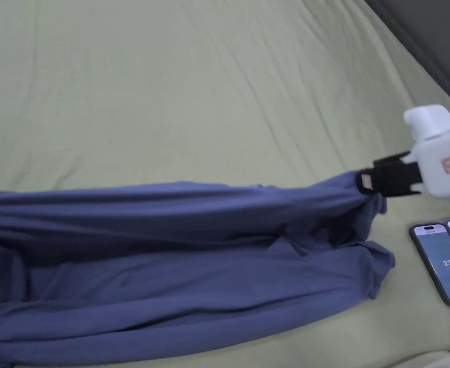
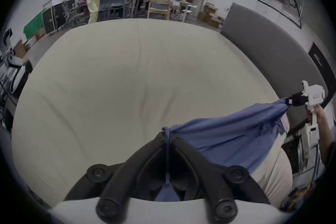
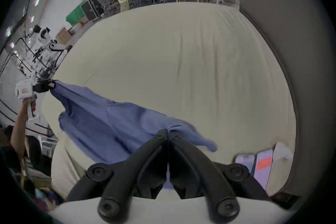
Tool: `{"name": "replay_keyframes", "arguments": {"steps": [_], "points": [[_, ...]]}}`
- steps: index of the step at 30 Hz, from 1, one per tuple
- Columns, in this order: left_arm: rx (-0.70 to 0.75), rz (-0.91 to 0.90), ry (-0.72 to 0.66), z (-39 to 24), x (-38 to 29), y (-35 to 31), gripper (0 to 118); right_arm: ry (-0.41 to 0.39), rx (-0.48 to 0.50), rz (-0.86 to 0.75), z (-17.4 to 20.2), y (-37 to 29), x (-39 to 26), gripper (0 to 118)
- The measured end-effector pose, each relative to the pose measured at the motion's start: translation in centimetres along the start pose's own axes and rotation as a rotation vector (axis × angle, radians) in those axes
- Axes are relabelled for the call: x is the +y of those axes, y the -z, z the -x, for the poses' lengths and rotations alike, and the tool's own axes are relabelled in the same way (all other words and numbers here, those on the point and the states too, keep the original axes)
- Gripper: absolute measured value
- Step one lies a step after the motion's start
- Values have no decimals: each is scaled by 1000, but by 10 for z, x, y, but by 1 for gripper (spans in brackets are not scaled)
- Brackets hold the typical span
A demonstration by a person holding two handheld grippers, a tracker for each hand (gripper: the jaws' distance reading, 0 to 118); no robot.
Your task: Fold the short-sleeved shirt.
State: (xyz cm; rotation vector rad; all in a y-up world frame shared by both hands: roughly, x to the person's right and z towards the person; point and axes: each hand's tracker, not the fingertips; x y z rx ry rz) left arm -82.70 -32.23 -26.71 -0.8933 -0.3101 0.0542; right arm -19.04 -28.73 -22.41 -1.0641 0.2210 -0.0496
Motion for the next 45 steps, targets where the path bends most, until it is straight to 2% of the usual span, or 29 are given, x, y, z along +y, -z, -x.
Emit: {"name": "replay_keyframes", "arguments": {"steps": [4, 6, 8, 10, 14, 18, 21, 22, 23, 24, 25, 26, 28, 30, 31, 32, 33, 34, 35, 36, 37, 38, 39, 40, 41, 42, 44, 45], "points": [[-73, 110, 55, 21, -51, 1, 0, 0, -26, 139, 0, 15, -52, 2], [-98, 177, 86, 18, -76, 6, 0, -32, -54, 208, 6, 34, -71, 2], [-96, 222, 98, 13, -97, 14, 0, -55, -81, 241, 10, 53, -86, 2], [-61, 240, 99, 12, -115, 23, 0, -40, -98, 262, 12, 71, -96, 2], [20, 304, -3, 13, -135, 42, 0, -26, -117, 281, 6, 97, -111, 2], [-2, 266, -151, 8, -136, 47, 0, 41, -103, 250, 0, 101, -111, 3], [41, 264, -101, -9, -128, 36, 2, 7, -90, 228, 3, 89, -111, 23], [46, 253, -100, -15, -122, 27, 20, 22, -13, 217, 3, 76, -107, 43], [50, 223, -98, -17, -113, 12, 77, 70, 46, 197, 0, 62, -103, 95], [29, 148, -119, -21, -104, -3, 118, 137, 102, 160, -1, 46, -97, 118], [-11, 57, -152, -23, -97, -19, 118, 174, 122, 102, 3, 29, -91, 117], [-45, -86, -210, -21, -87, -36, 118, 194, 151, -40, 5, 4, -80, 118], [-61, -152, -296, -17, -73, -49, 118, 192, 156, -132, 17, -16, -64, 118], [-62, -106, -344, -19, -65, -48, 118, 157, 151, -173, 41, -13, -56, 115], [-67, -12, -341, -18, -69, -44, 117, 119, 137, -178, 52, -12, -52, 102], [-56, -3, -331, -20, -72, -39, 78, 86, 111, -190, 64, -10, -49, 48], [-46, -32, -312, -22, -75, -36, 7, 35, 73, -203, 76, -6, -48, 2], [-40, -32, -298, -22, -77, -32, 0, -3, 62, -195, 87, 0, -47, 2], [-53, -9, -298, -20, -86, -24, 0, 7, 85, -165, 93, 5, -48, 2], [-85, -24, -360, -12, -93, -19, 0, 28, 187, -166, 93, 8, -49, 2], [-215, -40, -421, 2, -99, -12, 0, 61, 304, -139, 90, 15, -51, 2], [-327, -62, -481, 17, -104, -7, 0, 85, 353, -131, 89, 19, -52, 2], [-376, -70, -522, 33, -115, -3, 0, 91, 378, -128, 89, 20, -54, 2], [-434, -77, -582, 47, -122, 2, 26, 75, 392, -125, 89, 20, -55, 2], [-457, -60, -593, 55, -126, 9, 103, 19, 368, -121, 97, 17, -56, 2], [-481, -16, -573, 63, -132, 18, 118, -6, 395, -111, 101, 17, -58, 2], [-513, -42, -636, 69, -147, 23, 118, -24, 431, -105, 105, 16, -60, 2], [-536, -2, -648, 73, -153, 34, 118, -12, 480, -96, 103, 15, -60, 2]]}}
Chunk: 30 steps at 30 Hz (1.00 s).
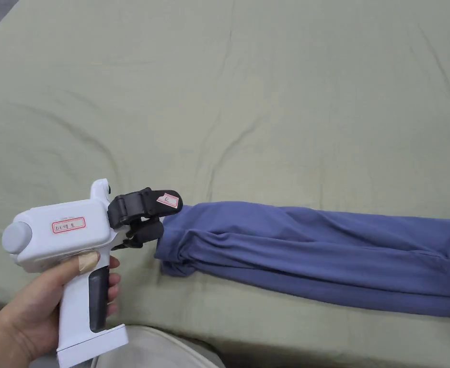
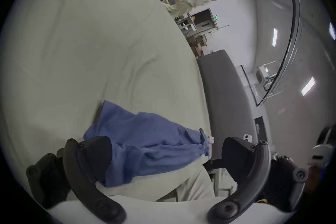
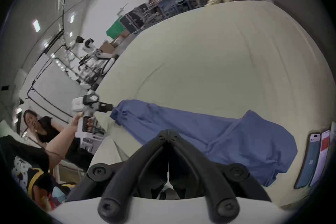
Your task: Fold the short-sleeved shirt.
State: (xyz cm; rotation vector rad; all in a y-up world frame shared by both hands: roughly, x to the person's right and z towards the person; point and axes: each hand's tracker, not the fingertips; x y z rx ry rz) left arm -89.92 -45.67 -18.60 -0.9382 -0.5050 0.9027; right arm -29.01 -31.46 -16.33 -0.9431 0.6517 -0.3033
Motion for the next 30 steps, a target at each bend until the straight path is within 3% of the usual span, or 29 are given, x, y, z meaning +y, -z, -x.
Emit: {"name": "replay_keyframes", "arguments": {"steps": [2, 5, 8, 12, 13, 14, 18, 20, 23, 30], "points": [[26, 90, -24, -10, 12, -4, 118, 53, 63, -10, -2, -1, 0, 2], [20, 110, -12, -15, -2, 13, 118, 104, 79, -28, -4, -1, -1, 2], [25, 106, 88, -7, 1, 31, 118, 100, 69, -20, 5, 1, 0, 2], [4, 118, 55, -3, 5, 41, 118, 65, 75, 15, 15, 4, -2, 2], [1, 119, 57, -3, 4, 40, 99, 57, 72, 20, 15, 4, -2, 2], [-8, 123, 54, -5, 5, 42, 10, 53, 70, 23, 17, 5, -3, 2], [-44, 142, -97, 7, -17, 59, 8, 57, 85, 26, 16, 8, -6, 2], [-73, 70, -88, 7, -22, 51, 8, 68, 85, 26, 12, 7, -7, 2], [-203, -69, -234, 15, -18, 20, 8, 82, 74, 24, 6, 3, -7, 2], [-103, -166, -102, 18, 23, -61, 8, 81, 63, 3, 7, 8, 1, 2]]}}
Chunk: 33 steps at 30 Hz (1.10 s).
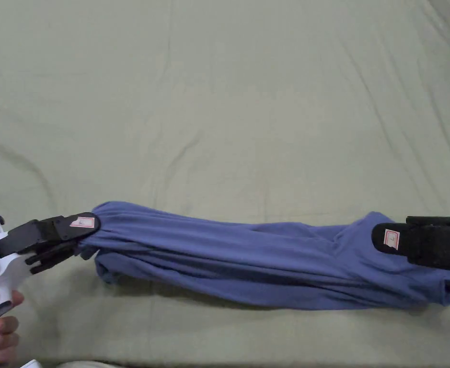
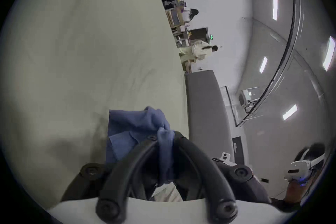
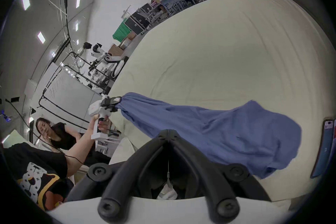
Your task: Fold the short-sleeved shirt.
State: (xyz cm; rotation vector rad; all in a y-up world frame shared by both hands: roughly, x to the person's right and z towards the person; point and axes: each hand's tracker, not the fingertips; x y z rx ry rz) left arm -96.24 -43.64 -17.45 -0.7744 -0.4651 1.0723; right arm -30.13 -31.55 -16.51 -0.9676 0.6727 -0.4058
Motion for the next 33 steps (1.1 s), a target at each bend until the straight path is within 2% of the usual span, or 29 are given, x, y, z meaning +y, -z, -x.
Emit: {"name": "replay_keyframes", "arguments": {"steps": [6, 7, 9, 11, 15, 16, 20, 22, 26, 27, 28, 29, 30, 31, 33], "points": [[87, -80, 1, 0, 45, -54, 8, -71, -83, -2, 27, 12, 6, 2], [94, -96, -9, -34, 20, -39, 8, -85, -88, 0, 33, 13, 7, 2], [110, -110, -11, -61, 8, -32, 8, -105, -105, 3, 40, 13, 8, 2], [145, -85, 86, -89, 4, -23, 8, -126, -151, 2, 43, 13, 8, 2], [124, -23, 181, -155, -44, 36, 8, -111, -141, -14, 45, 8, 7, 2], [119, 7, 199, -135, -44, 45, 8, -98, -138, -22, 45, 7, 6, 2], [181, 155, 278, -141, -96, 132, 8, -84, -166, -30, 41, 4, 1, 2], [288, 214, 301, -129, -120, 176, 8, -76, -178, -26, 38, 2, -2, 2], [390, 257, 243, -93, -152, 228, 10, -72, -187, -21, 35, -4, -9, 2], [373, 256, 241, -92, -158, 231, 19, -72, -191, -17, 34, -5, -10, 2], [320, 240, 222, -97, -159, 222, 39, -70, -198, -11, 33, -5, -11, 2], [219, 210, 186, -105, -155, 210, 72, -69, -204, -5, 31, -5, -12, 2], [168, 196, 179, -113, -150, 197, 97, -69, -210, -2, 30, -5, -12, 2], [144, 186, 200, -123, -143, 182, 115, -68, -212, -2, 29, -7, -13, 2], [137, 160, 271, -147, -126, 146, 118, -58, -203, -9, 25, -9, -12, 2]]}}
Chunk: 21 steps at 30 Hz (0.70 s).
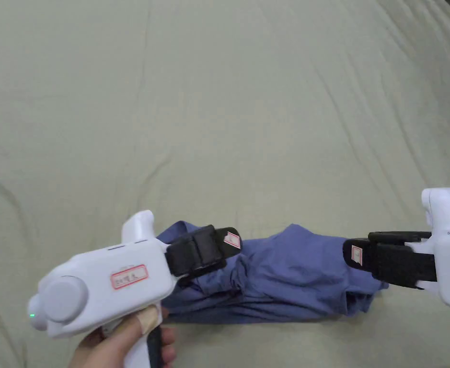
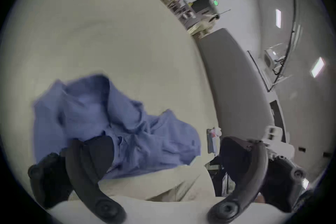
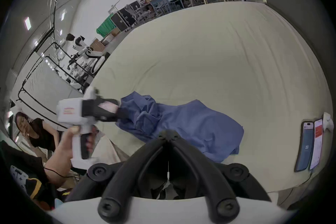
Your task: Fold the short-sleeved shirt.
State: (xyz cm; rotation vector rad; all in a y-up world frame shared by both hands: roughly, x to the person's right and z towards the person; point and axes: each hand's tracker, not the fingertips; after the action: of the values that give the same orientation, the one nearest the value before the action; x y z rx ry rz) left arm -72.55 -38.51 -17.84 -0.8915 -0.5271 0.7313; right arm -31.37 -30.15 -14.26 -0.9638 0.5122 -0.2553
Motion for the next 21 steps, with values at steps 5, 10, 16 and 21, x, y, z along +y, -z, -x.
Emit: {"name": "replay_keyframes", "arguments": {"steps": [5, 10, 16, 21], "points": [[624, -108, 344, 5, 22, -29, 0, 23, 24, -27, -3, -2, 2, 2], [519, 1, 241, 18, 9, 52, 0, 24, 20, -31, -2, -1, -1, 2], [408, 99, 329, -24, -47, 114, 0, 36, 16, -37, -1, -15, -12, 2], [399, 99, 366, -67, -62, 138, 0, 42, -21, -44, -7, -31, -18, 2]]}}
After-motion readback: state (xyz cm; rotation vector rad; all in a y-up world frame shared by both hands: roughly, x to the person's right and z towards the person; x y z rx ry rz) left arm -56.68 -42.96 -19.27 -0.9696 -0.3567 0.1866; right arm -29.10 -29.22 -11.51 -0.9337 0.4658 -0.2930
